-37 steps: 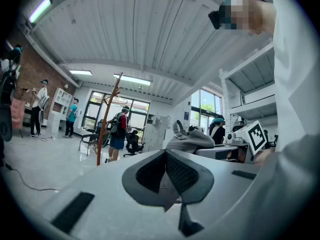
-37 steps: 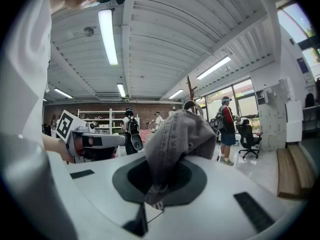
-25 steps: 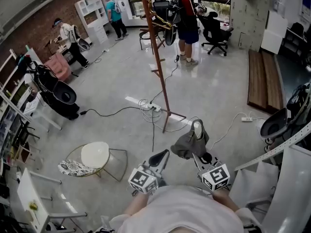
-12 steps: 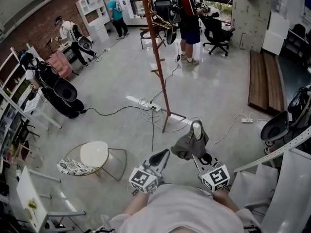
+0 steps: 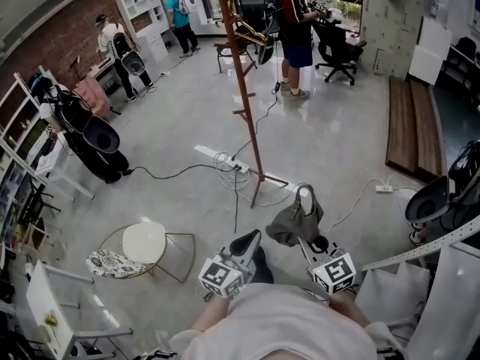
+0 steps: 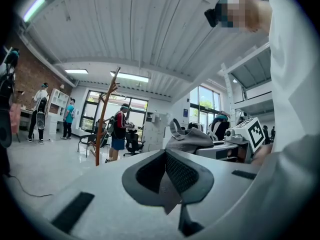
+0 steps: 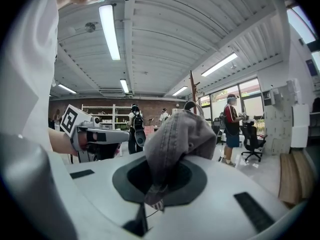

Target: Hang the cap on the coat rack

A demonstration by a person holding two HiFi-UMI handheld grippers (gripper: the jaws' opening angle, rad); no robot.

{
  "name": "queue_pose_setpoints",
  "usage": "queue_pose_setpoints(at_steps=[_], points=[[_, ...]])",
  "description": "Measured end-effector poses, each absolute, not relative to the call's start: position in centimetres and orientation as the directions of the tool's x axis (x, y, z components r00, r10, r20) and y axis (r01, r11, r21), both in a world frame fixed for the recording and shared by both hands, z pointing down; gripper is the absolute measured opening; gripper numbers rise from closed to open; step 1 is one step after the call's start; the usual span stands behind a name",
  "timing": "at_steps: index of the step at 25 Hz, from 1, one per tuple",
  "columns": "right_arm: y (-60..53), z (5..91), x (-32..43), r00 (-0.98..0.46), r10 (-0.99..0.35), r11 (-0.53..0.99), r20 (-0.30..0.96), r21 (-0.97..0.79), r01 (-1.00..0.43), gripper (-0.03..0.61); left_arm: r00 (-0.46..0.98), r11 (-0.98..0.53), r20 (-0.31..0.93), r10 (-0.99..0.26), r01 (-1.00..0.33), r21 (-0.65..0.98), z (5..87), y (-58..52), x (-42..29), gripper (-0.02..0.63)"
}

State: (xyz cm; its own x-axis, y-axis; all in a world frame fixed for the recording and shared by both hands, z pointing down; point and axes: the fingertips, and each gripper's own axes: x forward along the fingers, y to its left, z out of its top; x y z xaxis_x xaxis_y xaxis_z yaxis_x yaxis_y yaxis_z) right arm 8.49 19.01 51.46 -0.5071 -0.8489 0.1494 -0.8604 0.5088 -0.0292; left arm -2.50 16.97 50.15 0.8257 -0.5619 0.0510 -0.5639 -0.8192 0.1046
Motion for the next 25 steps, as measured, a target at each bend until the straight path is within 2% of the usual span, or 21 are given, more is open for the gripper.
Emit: queue_pose_setpoints(at_steps=[10, 19, 25], points=[[6.3, 53.8, 7.3, -0.509, -0.847, 0.51, 0.151, -0.032, -0.859, 0.021, 0.836, -0.824, 0.072, -0.544, -0.548, 0.141, 53.1, 3.0, -3.8, 0.009], [-8.8, 53.6, 4.4, -0.475, -0.857, 0.486, 0.199, 0.011, -0.874, 0.021, 0.861, -0.851, 0.074, -0.503, -0.508, 0.133, 52.3, -13.8, -7.6, 0.009], [-14.7, 52.0, 3.5, -0.436, -0.879, 0.448, 0.193, 0.018, -0.894, 0.021, 0.861, -0.856, 0.063, -0.505, -0.509, 0.089, 51.4, -21.2, -8.8, 0.009]])
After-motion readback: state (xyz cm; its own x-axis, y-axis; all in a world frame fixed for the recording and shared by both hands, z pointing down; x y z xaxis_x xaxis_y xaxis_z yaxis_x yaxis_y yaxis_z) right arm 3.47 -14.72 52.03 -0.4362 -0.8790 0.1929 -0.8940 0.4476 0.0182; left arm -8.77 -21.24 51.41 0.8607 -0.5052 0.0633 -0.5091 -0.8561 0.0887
